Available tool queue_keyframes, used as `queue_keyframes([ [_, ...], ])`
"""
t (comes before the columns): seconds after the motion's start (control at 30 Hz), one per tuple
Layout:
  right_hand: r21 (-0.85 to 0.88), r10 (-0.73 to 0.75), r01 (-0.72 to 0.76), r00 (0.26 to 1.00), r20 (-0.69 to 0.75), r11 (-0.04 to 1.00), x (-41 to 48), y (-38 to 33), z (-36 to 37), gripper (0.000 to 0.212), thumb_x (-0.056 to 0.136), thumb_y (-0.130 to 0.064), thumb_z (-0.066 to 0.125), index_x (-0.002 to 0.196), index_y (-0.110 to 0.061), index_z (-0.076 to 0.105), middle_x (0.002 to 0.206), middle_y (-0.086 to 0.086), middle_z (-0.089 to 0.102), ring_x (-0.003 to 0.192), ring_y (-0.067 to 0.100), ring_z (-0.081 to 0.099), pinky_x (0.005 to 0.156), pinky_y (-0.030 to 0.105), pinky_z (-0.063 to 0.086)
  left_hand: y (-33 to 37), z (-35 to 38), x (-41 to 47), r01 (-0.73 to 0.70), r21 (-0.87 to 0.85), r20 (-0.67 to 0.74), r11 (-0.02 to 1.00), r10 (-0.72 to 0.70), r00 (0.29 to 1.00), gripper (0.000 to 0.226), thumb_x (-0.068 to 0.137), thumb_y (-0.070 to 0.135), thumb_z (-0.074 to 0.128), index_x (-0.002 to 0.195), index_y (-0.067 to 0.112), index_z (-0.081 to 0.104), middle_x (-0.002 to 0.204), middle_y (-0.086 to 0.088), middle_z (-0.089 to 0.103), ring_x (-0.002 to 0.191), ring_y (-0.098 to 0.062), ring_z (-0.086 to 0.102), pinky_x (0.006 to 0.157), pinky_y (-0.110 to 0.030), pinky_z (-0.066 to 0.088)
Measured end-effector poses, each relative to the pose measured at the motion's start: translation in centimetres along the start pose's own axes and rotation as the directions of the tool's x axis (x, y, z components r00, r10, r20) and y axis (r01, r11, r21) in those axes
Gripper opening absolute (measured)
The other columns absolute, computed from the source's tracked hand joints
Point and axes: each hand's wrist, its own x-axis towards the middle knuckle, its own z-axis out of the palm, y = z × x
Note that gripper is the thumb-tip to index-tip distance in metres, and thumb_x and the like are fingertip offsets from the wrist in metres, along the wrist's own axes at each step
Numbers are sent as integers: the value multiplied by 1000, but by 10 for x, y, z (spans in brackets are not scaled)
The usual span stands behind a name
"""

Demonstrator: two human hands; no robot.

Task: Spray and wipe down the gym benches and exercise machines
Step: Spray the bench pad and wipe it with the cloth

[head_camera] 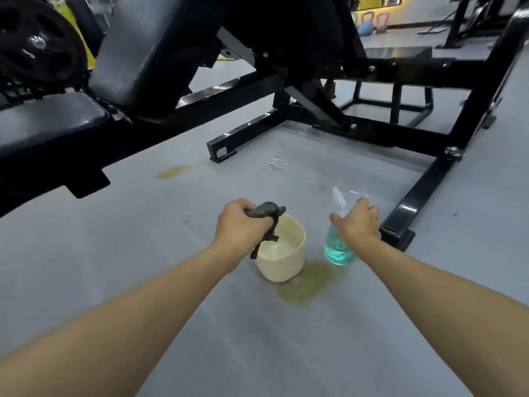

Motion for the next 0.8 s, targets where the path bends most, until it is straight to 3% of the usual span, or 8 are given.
queue_keyframes([
  [0.13,19,-10,9,996,85,1000,23,9,14,43,93,-32,65,120,-2,53,124,22,52,106,38,56,77,35,39,-6,-5,8,22,-12,-15,1000,-22,1000,15,81,11,71,85,10,56,69,-11,73,70,-26,75,66,-50,58],
  [0.33,-38,-82,83,996,48,996,9,5,14,3,97,-6,46,97,-6,43,105,24,58,81,33,44,70,35,33,-2,-32,5,9,-64,-96,998,-15,995,11,80,4,58,84,11,51,82,-27,71,79,-46,70,59,-46,52],
  [0.4,-76,-157,160,986,48,984,-3,1,8,4,96,-6,45,94,-6,42,99,24,59,78,35,45,67,37,34,6,-47,-1,-16,-95,-85,995,7,996,14,81,0,56,89,10,50,80,-24,71,78,-44,71,58,-43,51],
  [0.5,-117,-247,251,968,49,961,-34,-24,-18,6,98,-10,44,93,-6,42,90,20,58,75,36,49,64,38,36,23,-72,-14,-21,-139,-32,990,16,999,18,85,-6,52,95,10,51,54,-3,68,69,-30,74,59,-40,49],
  [0.6,-112,-239,244,969,62,963,-70,-69,-74,13,100,-18,44,92,-8,45,82,11,56,73,33,52,61,38,38,57,-100,-33,33,-171,86,985,-18,996,16,87,-1,51,94,12,59,60,-11,71,71,-35,72,59,-38,47],
  [0.7,-188,-248,266,962,111,946,-105,-130,-157,18,102,-26,41,87,-17,42,71,-3,48,69,26,49,56,35,32,121,-134,-53,46,-156,133,987,-25,991,17,91,6,51,86,10,67,62,-14,71,62,-28,65,59,-27,44],
  [0.8,-175,-252,274,958,139,946,-138,-202,-257,20,103,-32,40,90,-18,49,72,-3,52,65,20,53,52,32,34,221,-181,-69,32,-142,130,989,-13,991,19,86,3,51,74,0,65,51,-5,65,51,-18,54,51,-24,41],
])
